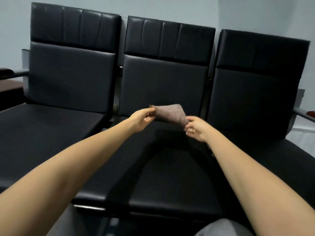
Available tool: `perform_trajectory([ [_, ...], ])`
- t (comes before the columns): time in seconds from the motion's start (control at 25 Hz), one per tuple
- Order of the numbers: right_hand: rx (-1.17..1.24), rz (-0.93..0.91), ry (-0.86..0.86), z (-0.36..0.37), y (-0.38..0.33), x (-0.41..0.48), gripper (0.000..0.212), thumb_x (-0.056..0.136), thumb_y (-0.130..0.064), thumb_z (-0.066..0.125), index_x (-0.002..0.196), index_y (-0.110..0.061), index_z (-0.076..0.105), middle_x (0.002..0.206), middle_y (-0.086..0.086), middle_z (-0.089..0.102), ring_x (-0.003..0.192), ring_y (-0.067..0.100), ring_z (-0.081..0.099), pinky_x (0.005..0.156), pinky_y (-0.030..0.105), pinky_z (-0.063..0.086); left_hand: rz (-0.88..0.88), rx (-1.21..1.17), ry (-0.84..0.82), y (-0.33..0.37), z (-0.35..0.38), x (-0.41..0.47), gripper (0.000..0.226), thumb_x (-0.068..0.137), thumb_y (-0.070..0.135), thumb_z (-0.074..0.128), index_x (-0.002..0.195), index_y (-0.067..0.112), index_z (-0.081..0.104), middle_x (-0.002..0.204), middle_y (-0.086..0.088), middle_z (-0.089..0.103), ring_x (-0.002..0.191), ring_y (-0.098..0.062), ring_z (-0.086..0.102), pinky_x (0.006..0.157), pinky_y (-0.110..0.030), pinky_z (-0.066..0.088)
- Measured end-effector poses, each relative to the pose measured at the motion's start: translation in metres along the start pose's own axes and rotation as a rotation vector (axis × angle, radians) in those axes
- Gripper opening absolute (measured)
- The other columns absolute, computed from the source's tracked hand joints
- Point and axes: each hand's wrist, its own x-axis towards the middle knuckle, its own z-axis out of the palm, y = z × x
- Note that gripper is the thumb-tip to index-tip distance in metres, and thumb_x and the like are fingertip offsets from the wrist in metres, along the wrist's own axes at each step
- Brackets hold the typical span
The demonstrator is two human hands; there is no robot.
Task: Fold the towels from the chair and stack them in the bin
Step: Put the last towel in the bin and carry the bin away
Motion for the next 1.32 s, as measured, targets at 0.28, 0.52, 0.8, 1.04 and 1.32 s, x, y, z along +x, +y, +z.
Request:
perform_trajectory([
  [0.28,-0.472,0.432,-0.164,-0.003,0.068,-0.011,0.029,0.097,-0.004,0.039,0.125,-0.011,0.045,0.126,0.011,0.044,0.087,0.021,0.056,0.06,0.034,0.045,-0.477,0.88,-0.038,-0.06,-0.024,-0.04,0.011,0.09,0.021,0.063,0.088,0.013,0.056,0.088,0.0,0.059,0.102,-0.014,0.054,0.066,-0.02,0.048],
  [0.52,-0.392,0.155,0.199,0.014,0.095,0.008,0.025,0.092,-0.03,0.051,0.101,-0.008,0.061,0.099,0.012,0.063,0.091,0.026,0.059,0.078,0.027,0.046,-0.324,0.865,0.085,-0.073,-0.008,-0.033,0.021,0.09,0.031,0.061,0.085,0.013,0.051,0.086,-0.002,0.052,0.072,-0.012,0.052,0.052,-0.019,0.042],
  [0.8,-0.34,0.076,0.367,0.032,0.117,0.018,0.016,0.084,-0.016,0.051,0.091,-0.009,0.063,0.096,0.016,0.061,0.093,0.031,0.057,0.077,0.031,0.048,-0.17,0.812,0.091,-0.095,-0.013,-0.028,0.029,0.084,0.014,0.066,0.062,0.017,0.048,0.063,0.002,0.046,0.058,-0.008,0.04,0.05,-0.019,0.031],
  [1.04,-0.201,0.149,0.301,0.012,0.108,0.008,0.008,0.084,-0.002,0.048,0.091,-0.004,0.05,0.074,0.007,0.044,0.062,0.018,0.041,0.045,0.023,0.024,-0.15,0.972,0.08,-0.109,-0.013,-0.039,0.039,0.082,0.014,0.069,0.052,0.014,0.044,0.045,0.005,0.045,0.047,-0.007,0.041,0.032,-0.009,0.027],
  [1.32,-0.516,0.098,0.291,0.02,0.12,0.02,0.052,0.084,-0.036,0.067,0.121,-0.001,0.054,0.124,0.016,0.057,0.114,0.034,0.054,0.089,0.035,0.046,-0.108,1.143,0.169,-0.098,0.003,-0.024,0.034,0.089,0.027,0.054,0.108,0.001,0.061,0.11,-0.015,0.064,0.091,-0.026,0.063,0.067,-0.024,0.05],
])
